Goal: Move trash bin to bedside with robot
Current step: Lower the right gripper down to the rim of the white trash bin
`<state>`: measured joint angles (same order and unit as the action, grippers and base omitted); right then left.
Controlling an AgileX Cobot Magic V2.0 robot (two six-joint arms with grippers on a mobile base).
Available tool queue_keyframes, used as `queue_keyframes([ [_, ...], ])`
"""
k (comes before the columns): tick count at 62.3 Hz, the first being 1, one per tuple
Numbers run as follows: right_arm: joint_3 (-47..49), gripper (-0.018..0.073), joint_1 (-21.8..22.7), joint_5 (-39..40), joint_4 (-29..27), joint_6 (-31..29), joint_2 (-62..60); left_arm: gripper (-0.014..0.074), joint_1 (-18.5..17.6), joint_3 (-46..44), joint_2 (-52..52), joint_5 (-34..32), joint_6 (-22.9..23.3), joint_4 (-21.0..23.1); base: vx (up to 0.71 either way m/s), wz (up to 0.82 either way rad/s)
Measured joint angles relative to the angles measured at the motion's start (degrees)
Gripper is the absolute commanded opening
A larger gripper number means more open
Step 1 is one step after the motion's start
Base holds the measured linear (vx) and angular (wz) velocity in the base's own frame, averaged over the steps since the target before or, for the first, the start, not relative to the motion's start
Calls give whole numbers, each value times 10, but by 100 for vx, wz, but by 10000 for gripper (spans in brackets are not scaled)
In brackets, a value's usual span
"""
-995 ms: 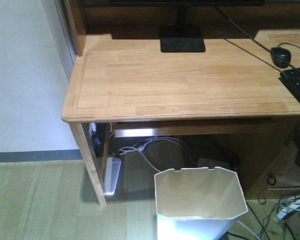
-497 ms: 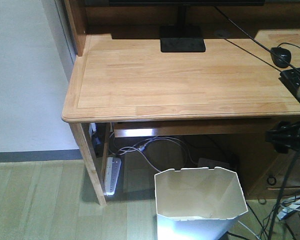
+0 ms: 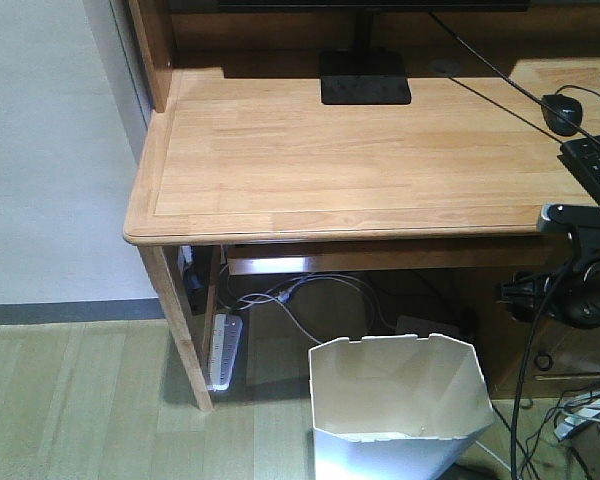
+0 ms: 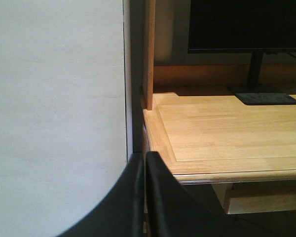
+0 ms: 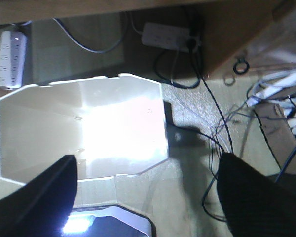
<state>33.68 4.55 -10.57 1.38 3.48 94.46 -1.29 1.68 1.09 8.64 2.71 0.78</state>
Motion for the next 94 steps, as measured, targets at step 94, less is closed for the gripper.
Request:
queue_keyframes([
  [94,398,524,35,35,0,-173,665,-6,0,0,0,0,0,0,0,0],
])
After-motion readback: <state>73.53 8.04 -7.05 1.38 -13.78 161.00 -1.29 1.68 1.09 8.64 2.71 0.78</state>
